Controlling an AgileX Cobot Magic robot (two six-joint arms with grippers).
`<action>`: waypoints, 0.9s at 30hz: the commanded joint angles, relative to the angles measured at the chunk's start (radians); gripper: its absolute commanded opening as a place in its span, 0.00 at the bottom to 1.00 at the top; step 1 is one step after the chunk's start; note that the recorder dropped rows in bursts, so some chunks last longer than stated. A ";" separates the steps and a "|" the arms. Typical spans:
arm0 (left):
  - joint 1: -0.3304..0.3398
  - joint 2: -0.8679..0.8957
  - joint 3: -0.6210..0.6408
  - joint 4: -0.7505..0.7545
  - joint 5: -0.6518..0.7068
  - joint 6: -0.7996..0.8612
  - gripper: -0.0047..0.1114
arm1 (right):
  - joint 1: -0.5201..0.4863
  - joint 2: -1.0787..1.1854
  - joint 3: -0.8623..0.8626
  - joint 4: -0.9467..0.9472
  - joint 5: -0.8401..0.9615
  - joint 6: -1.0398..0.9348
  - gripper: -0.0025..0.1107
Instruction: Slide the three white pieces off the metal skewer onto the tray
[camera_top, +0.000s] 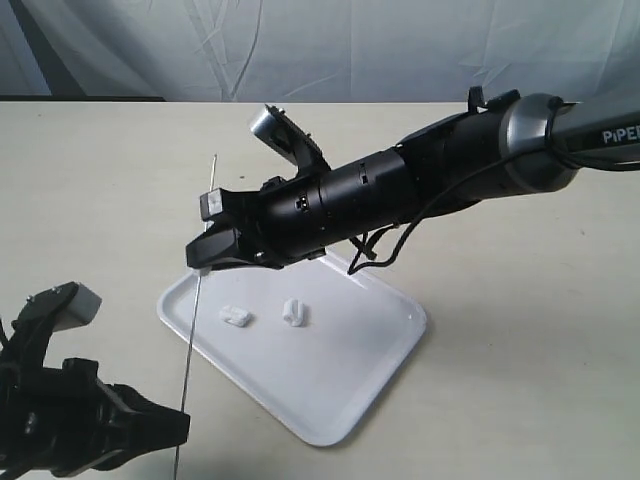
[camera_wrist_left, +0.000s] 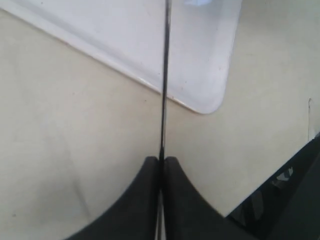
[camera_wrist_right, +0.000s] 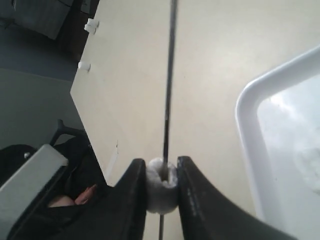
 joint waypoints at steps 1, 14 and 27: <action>-0.005 0.002 0.030 0.012 -0.006 0.013 0.04 | -0.005 -0.002 -0.042 0.014 -0.039 -0.003 0.20; -0.005 0.002 0.099 0.021 -0.021 0.026 0.04 | -0.005 -0.006 -0.135 0.029 -0.172 0.004 0.20; -0.005 0.002 0.108 -0.018 -0.030 0.042 0.04 | -0.005 -0.006 -0.158 -0.098 -0.224 0.083 0.20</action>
